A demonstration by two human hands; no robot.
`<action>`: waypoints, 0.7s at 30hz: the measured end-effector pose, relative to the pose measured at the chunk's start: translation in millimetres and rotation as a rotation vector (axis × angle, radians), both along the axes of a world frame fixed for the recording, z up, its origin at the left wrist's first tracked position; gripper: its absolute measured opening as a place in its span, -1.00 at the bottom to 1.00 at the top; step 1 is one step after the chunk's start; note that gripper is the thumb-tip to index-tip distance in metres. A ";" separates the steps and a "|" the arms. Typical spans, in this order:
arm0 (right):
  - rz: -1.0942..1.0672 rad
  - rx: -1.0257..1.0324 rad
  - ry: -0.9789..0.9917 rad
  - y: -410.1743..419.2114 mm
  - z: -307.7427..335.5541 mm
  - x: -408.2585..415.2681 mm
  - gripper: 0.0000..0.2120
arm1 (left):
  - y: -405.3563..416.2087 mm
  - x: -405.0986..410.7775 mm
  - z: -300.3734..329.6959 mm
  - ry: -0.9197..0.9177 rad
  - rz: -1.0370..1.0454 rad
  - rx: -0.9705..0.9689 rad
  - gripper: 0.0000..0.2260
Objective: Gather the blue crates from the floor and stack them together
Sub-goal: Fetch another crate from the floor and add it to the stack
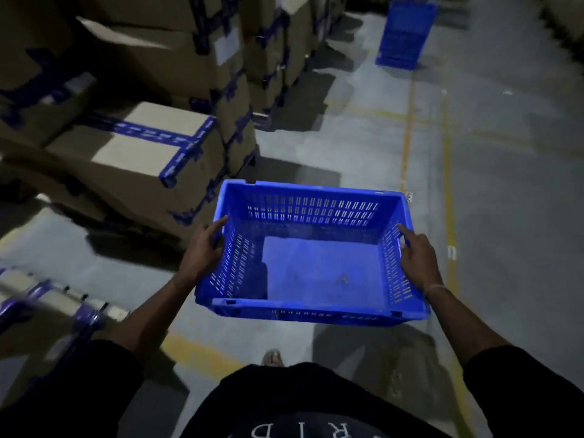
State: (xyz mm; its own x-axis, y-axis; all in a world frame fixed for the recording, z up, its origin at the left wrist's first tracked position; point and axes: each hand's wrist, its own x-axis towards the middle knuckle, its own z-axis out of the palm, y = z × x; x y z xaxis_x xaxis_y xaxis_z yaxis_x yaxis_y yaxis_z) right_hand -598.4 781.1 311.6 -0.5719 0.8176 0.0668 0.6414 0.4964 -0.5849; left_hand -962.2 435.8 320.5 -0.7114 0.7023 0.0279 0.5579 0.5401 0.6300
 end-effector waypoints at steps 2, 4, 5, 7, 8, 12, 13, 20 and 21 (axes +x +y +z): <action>-0.060 -0.007 -0.005 22.2 -1.9 -10.4 -0.53 | 40.8 -28.0 1.2 0.024 -0.050 -0.012 -0.49; -0.127 -0.023 0.009 43.8 -4.5 -16.7 -0.53 | 80.8 -46.2 4.1 0.033 -0.081 -0.020 -0.50; -0.148 -0.022 0.020 56.8 -5.4 -20.8 -0.53 | 101.0 -55.0 6.0 0.042 -0.104 -0.017 -0.50; -0.180 -0.024 0.024 86.0 -5.9 -28.6 -0.54 | 141.6 -72.5 10.2 0.052 -0.148 -0.019 -0.51; -0.204 -0.025 0.020 103.0 -7.0 -32.4 -0.55 | 163.7 -80.4 9.9 0.066 -0.162 -0.025 -0.53; -0.282 -0.020 0.018 173.3 -14.1 -44.7 -0.56 | 257.8 -106.5 0.7 0.066 -0.215 -0.025 -0.53; -0.292 -0.017 0.025 194.4 -16.0 -48.5 -0.56 | 283.3 -113.2 -2.5 0.063 -0.230 -0.030 -0.53; -0.325 0.001 0.033 361.5 -13.6 -69.1 -0.56 | 458.2 -136.2 8.3 0.019 -0.244 -0.028 -0.51; -0.328 -0.003 0.040 384.0 -8.4 -72.3 -0.56 | 481.6 -140.2 13.5 -0.003 -0.248 -0.038 -0.48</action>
State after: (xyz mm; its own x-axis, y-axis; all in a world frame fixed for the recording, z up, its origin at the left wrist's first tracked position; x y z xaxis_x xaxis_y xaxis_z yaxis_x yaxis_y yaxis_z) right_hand -670.7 1165.1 303.2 -0.2749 0.9580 0.0814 0.7436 0.2655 -0.6136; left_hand -1102.4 917.4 334.0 -0.5169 0.8560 -0.0036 0.6748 0.4100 0.6136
